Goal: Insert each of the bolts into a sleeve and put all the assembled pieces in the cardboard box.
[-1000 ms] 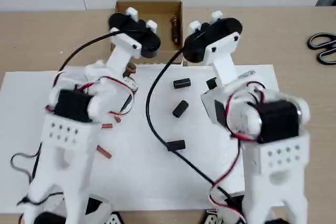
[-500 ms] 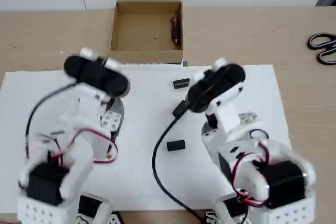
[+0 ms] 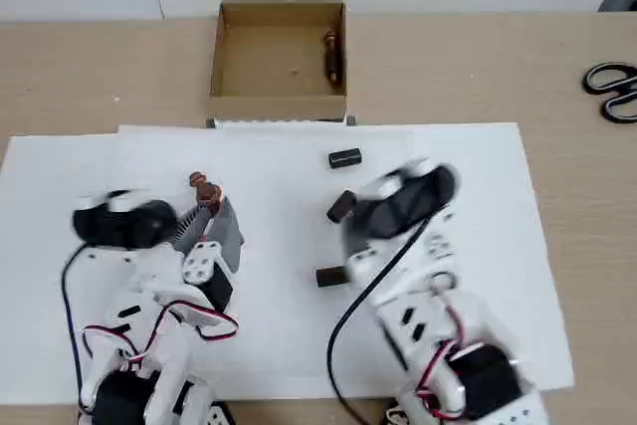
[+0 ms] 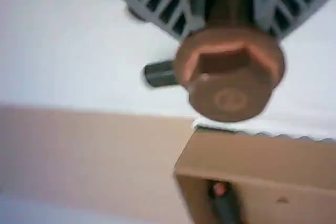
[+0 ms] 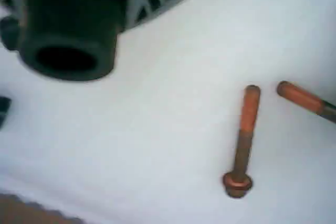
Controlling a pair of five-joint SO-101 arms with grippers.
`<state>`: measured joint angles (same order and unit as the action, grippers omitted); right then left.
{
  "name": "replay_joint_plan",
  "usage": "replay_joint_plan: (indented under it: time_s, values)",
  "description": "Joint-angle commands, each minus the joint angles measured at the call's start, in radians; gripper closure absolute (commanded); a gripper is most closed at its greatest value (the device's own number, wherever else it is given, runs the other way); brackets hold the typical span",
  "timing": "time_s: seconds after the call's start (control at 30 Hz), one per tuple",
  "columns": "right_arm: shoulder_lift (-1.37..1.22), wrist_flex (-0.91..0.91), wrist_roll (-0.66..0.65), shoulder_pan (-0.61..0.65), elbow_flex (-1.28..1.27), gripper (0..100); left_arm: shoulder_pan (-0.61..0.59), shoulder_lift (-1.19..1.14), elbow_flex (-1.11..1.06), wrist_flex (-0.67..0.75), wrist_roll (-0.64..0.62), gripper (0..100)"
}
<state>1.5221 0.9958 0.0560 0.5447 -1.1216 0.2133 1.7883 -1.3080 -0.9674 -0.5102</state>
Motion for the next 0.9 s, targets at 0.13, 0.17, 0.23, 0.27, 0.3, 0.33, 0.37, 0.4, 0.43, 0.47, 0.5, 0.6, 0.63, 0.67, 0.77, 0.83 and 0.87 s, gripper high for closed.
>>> replay_joint_plan:
  time_s: [0.13, 0.17, 0.23, 0.27, 0.3, 0.33, 0.37, 0.4, 0.43, 0.47, 0.5, 0.6, 0.63, 0.67, 0.77, 0.83, 0.87]
  values:
    - [0.226, -0.157, 0.009, 0.193, -0.272, 99.5, 0.009, 0.026, 0.013, 0.109, -0.103, 99]
    - [0.252, -0.168, 0.008, 0.211, -0.302, 99.5, 0.009, 0.026, 0.013, 0.109, -0.104, 99]
    - [0.291, -0.186, 0.006, 0.239, -0.353, 99.5, 0.009, 0.028, 0.013, 0.109, -0.104, 99]
    - [0.297, -0.194, -0.002, 0.252, -0.371, 99.5, 0.009, 0.028, 0.013, 0.109, -0.106, 99]
    - [0.294, -0.205, -0.014, 0.265, -0.385, 99.5, 0.009, 0.028, 0.013, 0.109, -0.106, 99]
    - [0.292, -0.219, -0.023, 0.274, -0.394, 99.5, 0.009, 0.029, 0.015, 0.109, -0.109, 99]
    - [0.291, -0.237, -0.032, 0.282, -0.405, 99.5, 0.009, 0.029, 0.015, 0.109, -0.121, 99]
    - [0.289, -0.257, -0.043, 0.286, -0.414, 99.5, 0.009, 0.029, 0.015, 0.109, -0.14, 99]
    - [0.289, -0.278, -0.058, 0.289, -0.427, 99.5, 0.012, 0.029, 0.015, 0.107, -0.158, 99]
    - [0.289, -0.297, -0.077, 0.289, -0.436, 99.5, 0.025, 0.029, 0.016, 0.104, -0.172, 99]
    - [0.289, -0.312, -0.095, 0.289, -0.445, 99.5, 0.044, 0.029, 0.016, 0.103, -0.175, 99]
    - [0.289, -0.341, -0.137, 0.289, -0.457, 99.5, 0.114, 0.029, 0.019, 0.103, -0.176, 99]
    - [0.289, -0.343, -0.141, 0.289, -0.454, 99.5, 0.129, 0.029, 0.019, 0.103, -0.176, 99]
    - [0.289, -0.343, -0.141, 0.289, -0.451, 99.5, 0.141, 0.029, 0.019, 0.103, -0.176, 99]
    - [0.289, -0.346, -0.143, 0.286, -0.45, 99.5, 0.149, 0.028, 0.016, 0.103, -0.176, 99]
    - [0.289, -0.346, -0.143, 0.286, -0.45, 99.5, 0.149, 0.028, 0.016, 0.103, -0.176, 99]
    - [0.289, -0.348, -0.143, 0.286, -0.45, 99.5, 0.15, 0.026, 0.015, 0.101, -0.176, 99]
